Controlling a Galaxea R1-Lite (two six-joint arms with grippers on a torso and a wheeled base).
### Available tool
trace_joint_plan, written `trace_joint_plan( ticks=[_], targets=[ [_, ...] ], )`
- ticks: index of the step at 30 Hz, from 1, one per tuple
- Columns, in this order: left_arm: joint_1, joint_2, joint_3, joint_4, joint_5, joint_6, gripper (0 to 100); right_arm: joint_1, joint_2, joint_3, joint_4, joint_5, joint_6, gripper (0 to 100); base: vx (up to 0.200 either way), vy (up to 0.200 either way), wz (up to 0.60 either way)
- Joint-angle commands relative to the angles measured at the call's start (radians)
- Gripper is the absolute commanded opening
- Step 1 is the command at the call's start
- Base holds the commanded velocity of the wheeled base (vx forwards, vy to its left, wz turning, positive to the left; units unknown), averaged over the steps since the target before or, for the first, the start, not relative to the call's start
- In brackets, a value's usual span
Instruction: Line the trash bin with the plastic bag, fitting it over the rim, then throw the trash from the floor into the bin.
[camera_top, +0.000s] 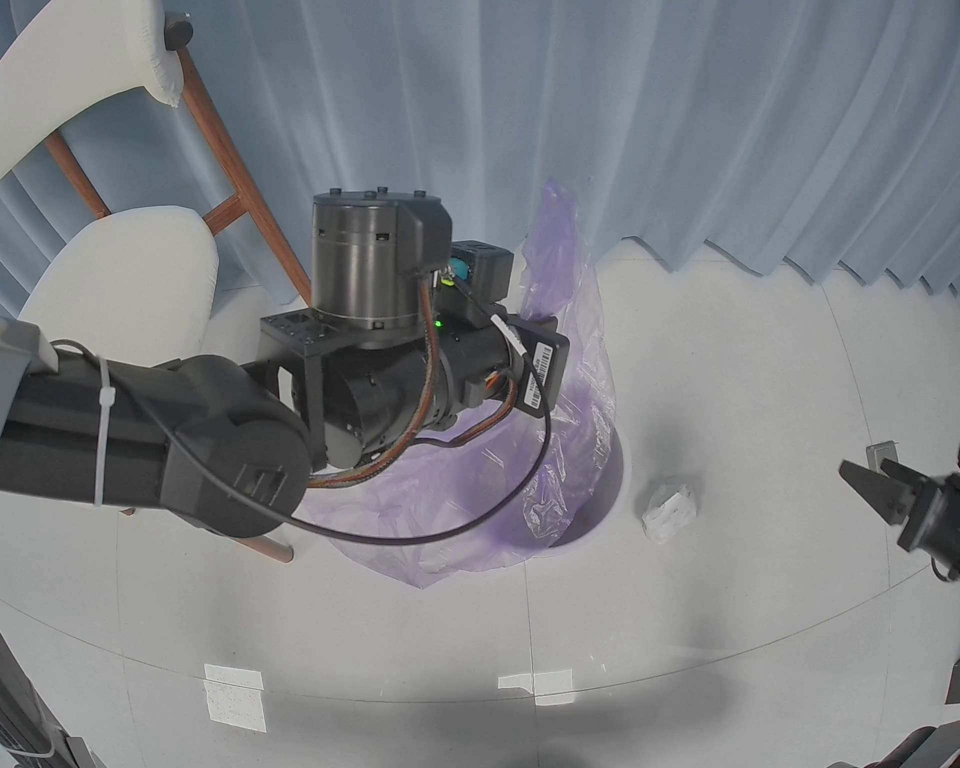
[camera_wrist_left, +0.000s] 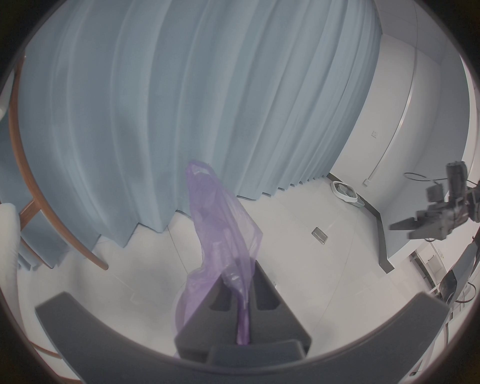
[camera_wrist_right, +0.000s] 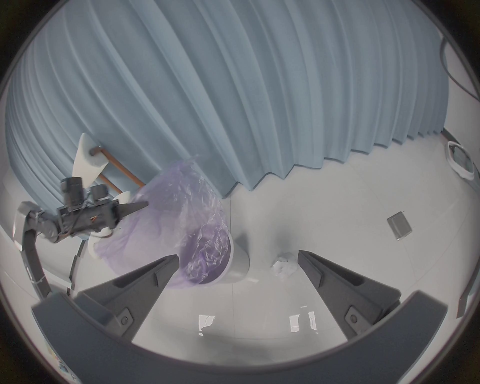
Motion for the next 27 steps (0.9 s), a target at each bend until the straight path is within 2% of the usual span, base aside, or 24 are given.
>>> trace_joint_plan(
  ticks=[1,7,10,15,27],
  targets=[
    [-0.065,-0.08,0.066,-0.019,0.064,-0.005,0,0.035,0.78,-0.251,-0.429,0.055,0.072,100,0.0,0.0,0.0],
    [-0.102,-0.084,0.102,-0.021,0.067,-0.004,0,0.037,0.989,-0.408,-0.566,0.051,0.071,100,0.0,0.0,0.0],
    [-0.116,-0.104,0.118,-0.011,0.066,0.001,0,0.038,1.041,-0.52,-0.569,0.051,0.074,100,0.0,0.0,0.0],
    [-0.114,-0.099,0.113,-0.013,0.067,0.001,0,0.04,1.061,-0.543,-0.567,0.052,0.071,100,0.0,0.0,0.0],
    [-0.117,-0.096,0.112,-0.011,0.067,-0.002,0,0.037,1.062,-0.515,-0.574,0.052,0.068,100,0.2,0.0,0.0]
  ],
)
